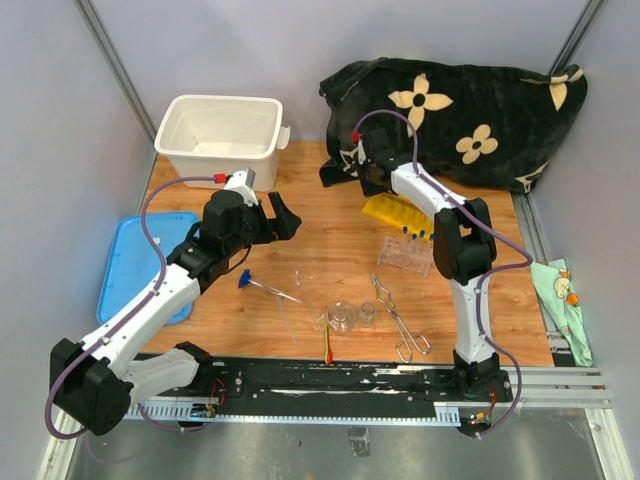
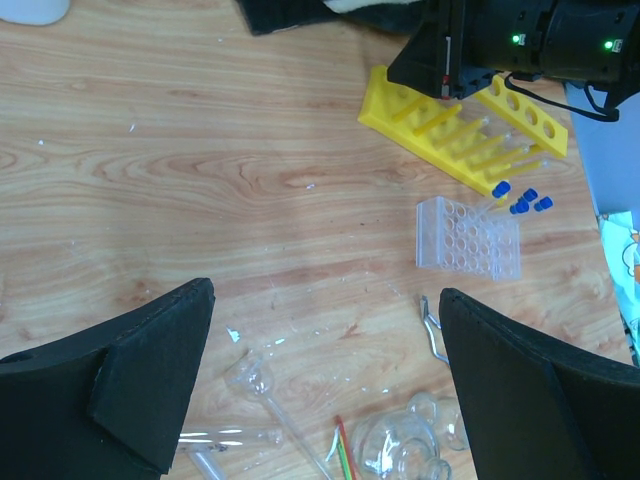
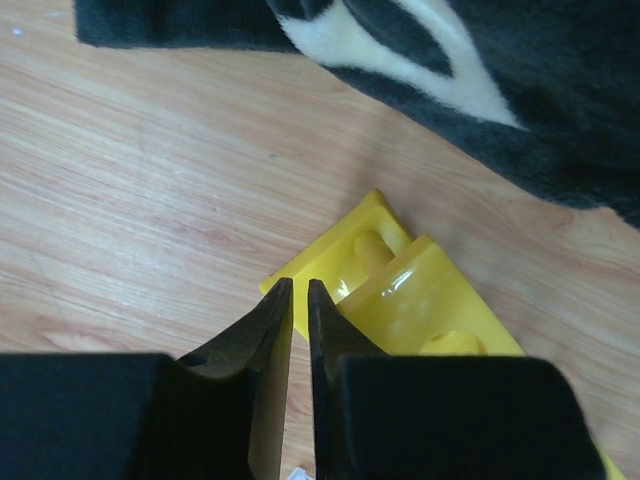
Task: Organize the chemistry lab equipment
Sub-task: Move the test tube rack to the center of the board.
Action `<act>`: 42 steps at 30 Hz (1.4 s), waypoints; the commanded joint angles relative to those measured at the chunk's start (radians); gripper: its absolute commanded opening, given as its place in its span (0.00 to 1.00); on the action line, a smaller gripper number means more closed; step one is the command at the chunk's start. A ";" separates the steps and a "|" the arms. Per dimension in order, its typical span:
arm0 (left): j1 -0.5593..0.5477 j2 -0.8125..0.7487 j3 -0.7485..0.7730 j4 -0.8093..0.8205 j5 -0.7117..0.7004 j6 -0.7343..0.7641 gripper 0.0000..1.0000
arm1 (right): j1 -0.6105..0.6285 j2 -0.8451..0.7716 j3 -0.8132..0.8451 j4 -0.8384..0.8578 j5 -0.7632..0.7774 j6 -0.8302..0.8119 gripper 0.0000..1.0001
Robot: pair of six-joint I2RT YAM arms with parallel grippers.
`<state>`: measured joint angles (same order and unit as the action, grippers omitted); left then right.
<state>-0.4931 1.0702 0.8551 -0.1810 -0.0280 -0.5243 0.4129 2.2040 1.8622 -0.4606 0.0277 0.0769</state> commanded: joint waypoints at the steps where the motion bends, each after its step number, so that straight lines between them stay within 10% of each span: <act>1: -0.002 -0.001 -0.010 0.034 0.017 -0.006 0.99 | -0.043 -0.054 -0.046 -0.012 0.059 0.000 0.12; 23: -0.002 0.008 -0.012 0.038 0.033 0.002 0.99 | -0.158 -0.211 -0.164 0.017 0.013 0.016 0.23; 42: -0.002 -0.036 -0.066 0.022 0.086 0.002 0.98 | -0.156 -0.925 -0.670 -0.119 0.294 0.164 0.16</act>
<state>-0.4931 1.0603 0.7868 -0.1654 0.0284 -0.5278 0.2646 1.3525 1.3361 -0.4824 0.1898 0.1623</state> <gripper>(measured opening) 0.987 0.159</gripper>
